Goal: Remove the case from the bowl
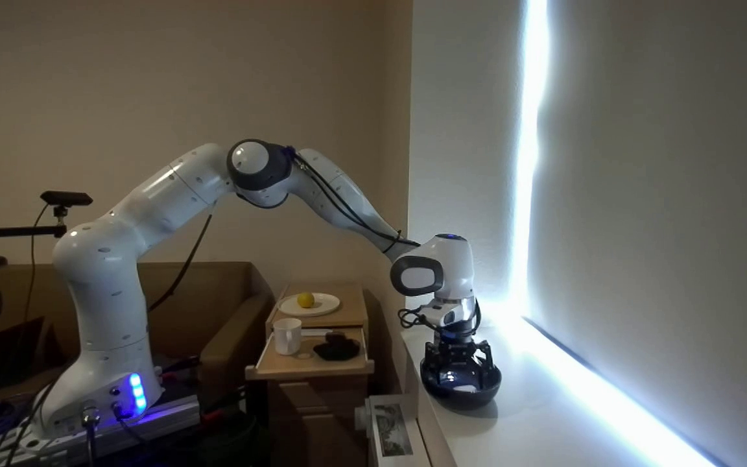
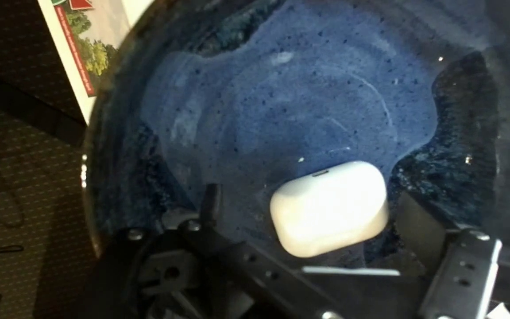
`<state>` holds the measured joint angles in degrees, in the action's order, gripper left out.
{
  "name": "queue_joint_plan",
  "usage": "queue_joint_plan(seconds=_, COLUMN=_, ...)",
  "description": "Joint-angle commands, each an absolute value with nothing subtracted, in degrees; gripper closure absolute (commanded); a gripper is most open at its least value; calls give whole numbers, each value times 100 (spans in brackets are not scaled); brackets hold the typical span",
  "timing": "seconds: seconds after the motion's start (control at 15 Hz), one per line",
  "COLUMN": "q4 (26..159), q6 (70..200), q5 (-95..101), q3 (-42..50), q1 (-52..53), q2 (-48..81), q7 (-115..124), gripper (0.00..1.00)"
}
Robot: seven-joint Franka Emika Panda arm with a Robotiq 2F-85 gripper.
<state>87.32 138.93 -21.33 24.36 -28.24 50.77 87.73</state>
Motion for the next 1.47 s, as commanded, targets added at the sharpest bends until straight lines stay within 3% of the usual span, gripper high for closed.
queue_joint_plan(seconds=0.0, q4=8438, q6=13801, q5=-1973, q3=2424, q1=-2925, q2=5343, q7=9091, gripper=0)
queue_joint_plan(seconds=0.2, q4=8576, q6=13884, q5=-1967, q3=2368, q1=-2909, q2=5246, q7=9044, gripper=0)
queue_joint_plan(seconds=0.27, q4=8561, q6=13860, q5=-2036, q3=2277, q1=-2988, q2=5232, q7=8942, gripper=25)
queue_joint_plan(seconds=0.33, q4=8557, q6=13853, q5=-2044, q3=2259, q1=-3000, q2=5241, q7=8932, gripper=27)
queue_joint_plan(seconds=0.6, q4=8550, q6=13852, q5=-2050, q3=2249, q1=-3016, q2=5236, q7=8930, gripper=55)
queue_joint_plan(seconds=0.93, q4=8570, q6=13810, q5=-2154, q3=2131, q1=-3138, q2=5121, q7=8768, gripper=56)
queue_joint_plan(seconds=1.4, q4=9037, q6=13958, q5=-2730, q3=1469, q1=-3744, q2=3801, q7=6718, gripper=56)
